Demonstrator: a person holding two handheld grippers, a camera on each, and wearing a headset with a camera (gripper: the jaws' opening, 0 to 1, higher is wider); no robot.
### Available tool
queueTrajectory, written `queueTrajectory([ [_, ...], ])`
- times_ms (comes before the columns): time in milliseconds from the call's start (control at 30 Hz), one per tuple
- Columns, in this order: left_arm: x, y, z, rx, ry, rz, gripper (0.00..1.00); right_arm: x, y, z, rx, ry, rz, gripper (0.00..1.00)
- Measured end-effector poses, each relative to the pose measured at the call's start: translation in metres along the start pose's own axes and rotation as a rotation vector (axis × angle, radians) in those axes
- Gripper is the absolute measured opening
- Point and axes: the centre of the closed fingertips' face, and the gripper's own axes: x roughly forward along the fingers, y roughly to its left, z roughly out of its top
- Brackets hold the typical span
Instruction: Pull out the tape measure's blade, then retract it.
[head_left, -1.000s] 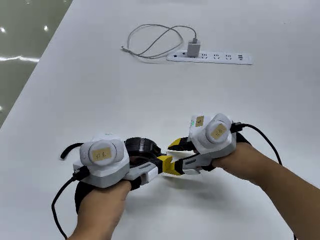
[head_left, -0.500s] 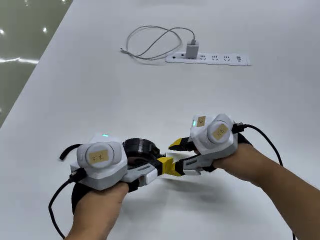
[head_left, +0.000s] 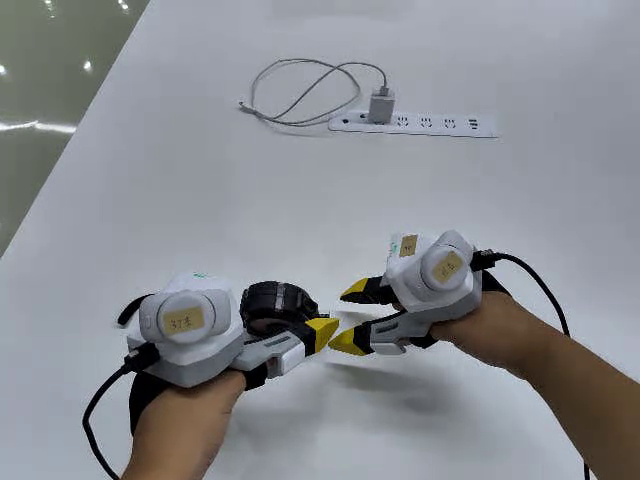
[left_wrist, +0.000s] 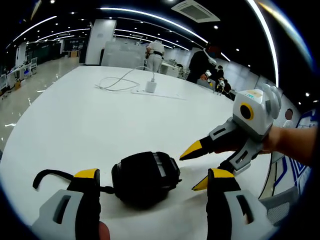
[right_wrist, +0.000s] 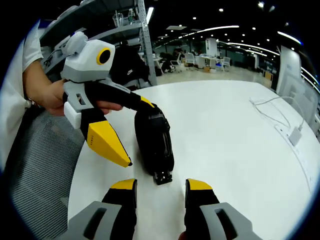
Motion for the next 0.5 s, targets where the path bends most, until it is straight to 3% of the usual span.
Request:
queueTrajectory([
  [500,-0.016,0.002,0.003,0.096,-0.020,-0.013,0.90,-0.023,0.003,0.001,0.017,-0.025,-0.049,0.40],
])
